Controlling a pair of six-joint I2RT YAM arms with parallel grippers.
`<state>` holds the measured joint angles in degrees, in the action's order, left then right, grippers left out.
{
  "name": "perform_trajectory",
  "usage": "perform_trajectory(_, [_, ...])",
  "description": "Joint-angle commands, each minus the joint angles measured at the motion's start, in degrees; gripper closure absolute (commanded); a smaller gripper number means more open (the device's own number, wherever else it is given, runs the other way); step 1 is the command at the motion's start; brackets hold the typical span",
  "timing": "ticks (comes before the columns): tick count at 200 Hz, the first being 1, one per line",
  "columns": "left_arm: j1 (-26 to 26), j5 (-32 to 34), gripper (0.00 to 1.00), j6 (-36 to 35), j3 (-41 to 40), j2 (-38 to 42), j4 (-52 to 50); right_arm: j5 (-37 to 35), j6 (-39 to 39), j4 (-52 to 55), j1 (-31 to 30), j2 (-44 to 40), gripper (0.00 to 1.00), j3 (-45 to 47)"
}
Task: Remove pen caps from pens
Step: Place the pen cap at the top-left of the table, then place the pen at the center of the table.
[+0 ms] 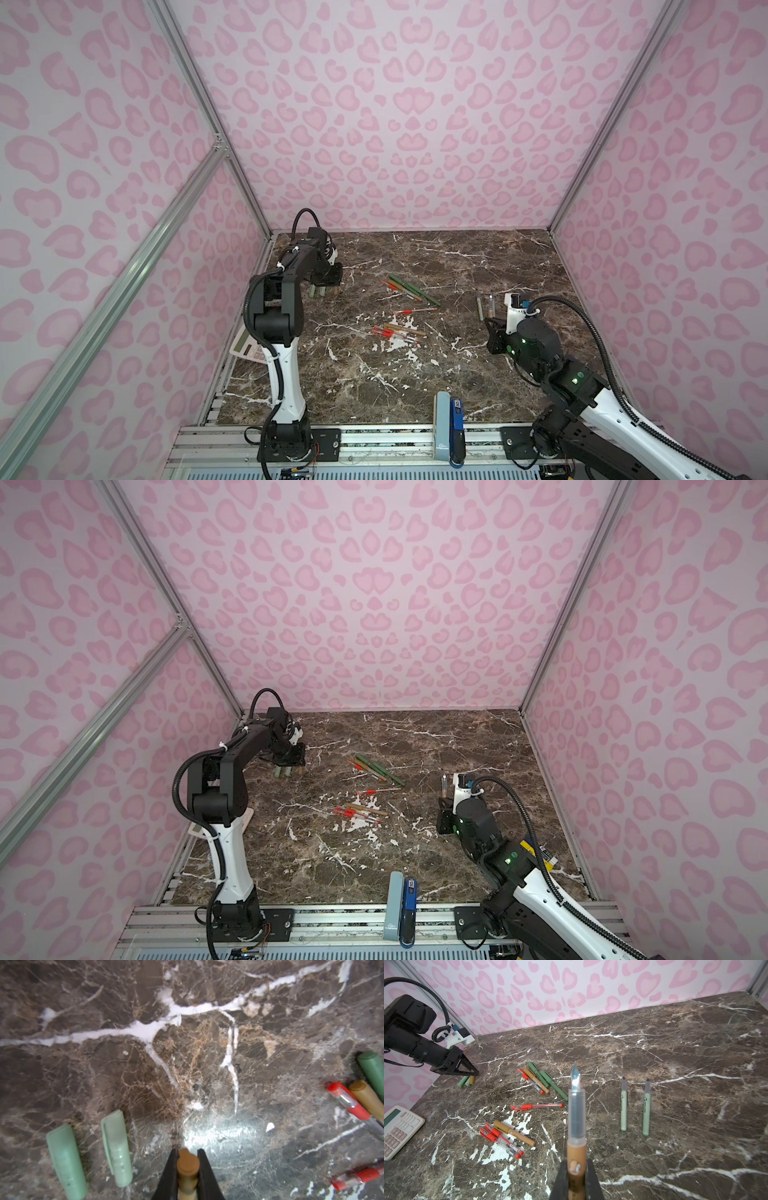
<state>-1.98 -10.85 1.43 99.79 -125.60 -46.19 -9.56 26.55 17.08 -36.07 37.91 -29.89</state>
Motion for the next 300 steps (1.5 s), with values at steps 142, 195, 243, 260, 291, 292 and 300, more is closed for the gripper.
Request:
perform_trajectory(142, [-0.14,5.14,0.65,0.59,4.56,-4.56,-4.12,-0.18,-0.08,-0.06,0.21,-0.5,1.0,0.1])
perform_trajectory(195, [-0.3,3.77,0.49,1.76,1.81,3.77,-3.48,0.07,-2.58,1.3,1.38,5.27,1.0,-3.7])
perform_trajectory(243, [-0.46,0.02,0.4,2.68,-7.33,17.22,0.18,5.37,-4.52,1.95,6.75,16.93,1.0,-10.19])
perform_trajectory(260, [-0.57,-2.19,0.36,2.84,-11.8,23.19,2.6,7.12,-5.05,2.49,8.22,22.4,1.0,-13.5])
perform_trajectory(291, [-0.55,-3.94,0.27,1.97,-22.14,34.53,8.55,8.24,-7.15,2.78,9.13,31.17,1.0,-18.66])
perform_trajectory(292, [-0.56,-3.97,0.26,1.98,-22.25,34.98,8.7,8.2,-7.13,2.74,9.16,31.43,1.0,-18.82])
perform_trajectory(300, [-0.57,-4.41,0.23,1.81,-25.69,37.73,10.0,8.36,-7.22,2.63,9.62,33.28,1.0,-19.99])
